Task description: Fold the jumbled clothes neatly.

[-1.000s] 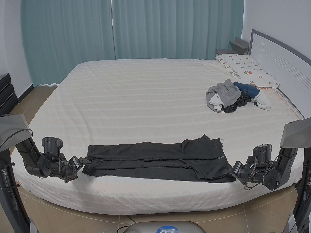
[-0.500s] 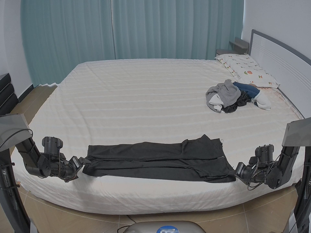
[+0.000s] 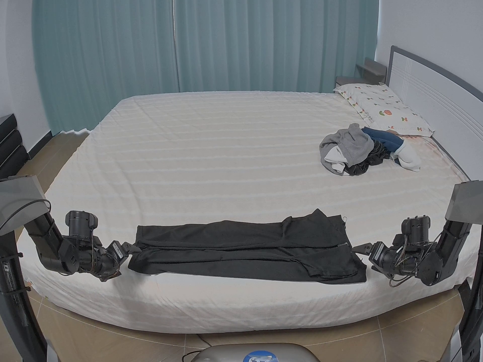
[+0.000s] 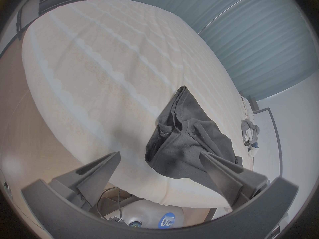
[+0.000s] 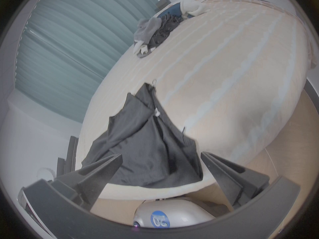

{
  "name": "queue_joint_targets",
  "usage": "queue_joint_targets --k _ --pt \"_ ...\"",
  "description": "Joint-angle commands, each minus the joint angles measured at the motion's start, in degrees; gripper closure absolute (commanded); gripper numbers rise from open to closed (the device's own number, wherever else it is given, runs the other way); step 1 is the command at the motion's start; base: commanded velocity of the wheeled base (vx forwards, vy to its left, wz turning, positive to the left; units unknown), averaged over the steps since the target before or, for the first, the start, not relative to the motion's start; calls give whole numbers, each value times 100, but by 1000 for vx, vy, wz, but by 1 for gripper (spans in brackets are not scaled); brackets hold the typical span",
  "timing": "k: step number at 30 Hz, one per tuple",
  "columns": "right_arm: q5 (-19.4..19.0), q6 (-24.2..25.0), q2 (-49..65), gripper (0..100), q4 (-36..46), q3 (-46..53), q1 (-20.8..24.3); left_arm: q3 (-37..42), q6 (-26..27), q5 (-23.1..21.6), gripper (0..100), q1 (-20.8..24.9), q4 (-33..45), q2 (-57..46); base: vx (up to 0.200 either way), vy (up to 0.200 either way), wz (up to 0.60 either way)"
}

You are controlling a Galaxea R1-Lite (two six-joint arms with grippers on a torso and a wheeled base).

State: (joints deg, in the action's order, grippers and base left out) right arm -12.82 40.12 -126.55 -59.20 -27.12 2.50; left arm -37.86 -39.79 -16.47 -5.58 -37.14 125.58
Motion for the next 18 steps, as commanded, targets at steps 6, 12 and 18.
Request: queue_joint_targets --k 6,12,18 --pt "-71 1042 -98 0 145 -689 -364 -336 -952 557 0 251 14 -51 33 0 0" --pt "-352 1200 -335 0 119 -794 -373 -344 -1031 557 0 260 -21 -68 200 0 0" --pt "-546 1578 -405 0 -4 -909 -443 -459 -1004 557 0 251 -3 -77 67 0 0"
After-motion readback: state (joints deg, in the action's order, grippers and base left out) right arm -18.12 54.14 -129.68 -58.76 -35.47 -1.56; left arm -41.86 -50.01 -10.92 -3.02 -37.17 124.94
